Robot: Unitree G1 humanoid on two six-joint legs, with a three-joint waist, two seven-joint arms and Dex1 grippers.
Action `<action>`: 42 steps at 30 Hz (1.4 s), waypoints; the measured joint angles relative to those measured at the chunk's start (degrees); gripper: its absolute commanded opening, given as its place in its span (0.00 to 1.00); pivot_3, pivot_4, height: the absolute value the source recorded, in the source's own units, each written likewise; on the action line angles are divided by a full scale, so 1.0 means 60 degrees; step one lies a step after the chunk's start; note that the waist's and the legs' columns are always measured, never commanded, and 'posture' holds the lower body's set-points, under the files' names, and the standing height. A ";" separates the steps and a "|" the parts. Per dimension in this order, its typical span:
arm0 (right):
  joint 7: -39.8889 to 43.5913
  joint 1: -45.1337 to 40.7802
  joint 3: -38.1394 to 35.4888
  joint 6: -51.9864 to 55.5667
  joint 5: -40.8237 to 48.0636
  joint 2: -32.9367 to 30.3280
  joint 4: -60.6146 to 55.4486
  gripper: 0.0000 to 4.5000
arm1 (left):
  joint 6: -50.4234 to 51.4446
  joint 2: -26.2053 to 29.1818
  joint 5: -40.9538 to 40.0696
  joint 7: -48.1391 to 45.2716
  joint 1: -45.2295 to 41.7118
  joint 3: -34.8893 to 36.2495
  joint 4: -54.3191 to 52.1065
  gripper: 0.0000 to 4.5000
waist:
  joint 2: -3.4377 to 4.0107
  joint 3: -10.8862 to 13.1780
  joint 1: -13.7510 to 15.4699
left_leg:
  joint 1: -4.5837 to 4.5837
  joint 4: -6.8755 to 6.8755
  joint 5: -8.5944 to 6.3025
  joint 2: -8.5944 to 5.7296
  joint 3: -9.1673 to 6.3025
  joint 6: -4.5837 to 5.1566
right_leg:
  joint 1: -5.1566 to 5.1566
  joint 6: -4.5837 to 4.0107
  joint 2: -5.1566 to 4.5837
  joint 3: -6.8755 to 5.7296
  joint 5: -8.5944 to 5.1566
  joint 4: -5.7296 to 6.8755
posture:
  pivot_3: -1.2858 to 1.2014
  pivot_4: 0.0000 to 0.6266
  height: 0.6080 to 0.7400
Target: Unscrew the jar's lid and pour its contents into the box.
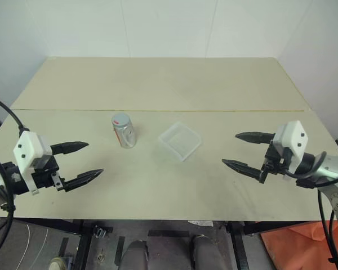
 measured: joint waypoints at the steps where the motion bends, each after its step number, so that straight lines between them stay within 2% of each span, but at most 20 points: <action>1: 0.0004 -0.0016 0.0000 -0.0006 -0.0027 0.0000 0.0016 1.00 | 0.0005 0.0000 0.0001 0.0015 0.0003 0.0000 0.0000 1.00 | 0.0000 0.0000 -0.0002 | 0.0000 0.0000 0.0000 0.0000 0.0000 0.0000 | 0.0000 0.0000 0.0000 0.0000 0.0000 0.0000 | 0.52 0.24 1.00; 7: 0.0020 -0.0347 0.0191 -0.0016 -0.0116 0.0000 0.0062 1.00 | -0.0034 -0.0385 0.0036 0.0415 -0.0129 -0.0153 -0.0018 1.00 | 0.0001 0.0000 -0.0021 | 0.0001 -0.0001 0.0000 0.0000 0.0000 0.0000 | 0.0000 0.0000 0.0000 0.0000 0.0000 0.0000 | 0.52 0.24 1.00; 15: 0.0122 -0.0390 0.0062 0.0018 0.0128 -0.0002 -0.0119 1.00 | -0.0286 -0.1359 0.0859 0.1656 -0.0937 -0.1346 0.0308 1.00 | 0.0000 0.0000 0.0010 | 0.0000 0.0000 0.0000 -0.0001 -0.0001 0.0000 | 0.0000 0.0000 0.0000 0.0000 0.0002 0.0000 | 0.52 0.24 1.00; 19: 0.0030 -0.0342 0.0007 0.0224 0.0264 -0.0030 -0.0527 1.00 | -0.0662 -0.2213 0.1328 0.2136 -0.1685 -0.2153 0.1345 1.00 | 0.0000 -0.0001 0.0018 | 0.0003 0.0001 0.0000 -0.0003 -0.0001 0.0000 | 0.0004 -0.0001 0.0000 -0.0001 0.0004 0.0002 | 0.52 0.24 1.00; 25: 0.0115 -0.0756 -0.0053 0.0558 0.1011 -0.0112 -0.0951 1.00 | -0.1390 -0.2715 0.1993 0.2331 -0.2958 -0.3028 0.2883 1.00 | -0.0003 -0.0001 0.0014 | 0.0005 0.0001 0.0000 -0.0003 -0.0002 0.0000 | 0.0003 0.0000 0.0000 -0.0001 0.0004 0.0004 | 0.52 0.24 1.00; 42: 0.0098 -0.0977 -0.0035 0.0658 0.1006 -0.0117 -0.0953 1.00 | -0.3412 -0.3790 0.3070 0.2091 -0.5484 -0.4012 0.6976 1.00 | -0.0004 -0.0001 0.0013 | -0.0004 0.0007 0.0002 -0.0006 -0.0004 -0.0002 | -0.0001 0.0004 0.0000 -0.0002 0.0007 0.0002 | 0.52 0.24 1.00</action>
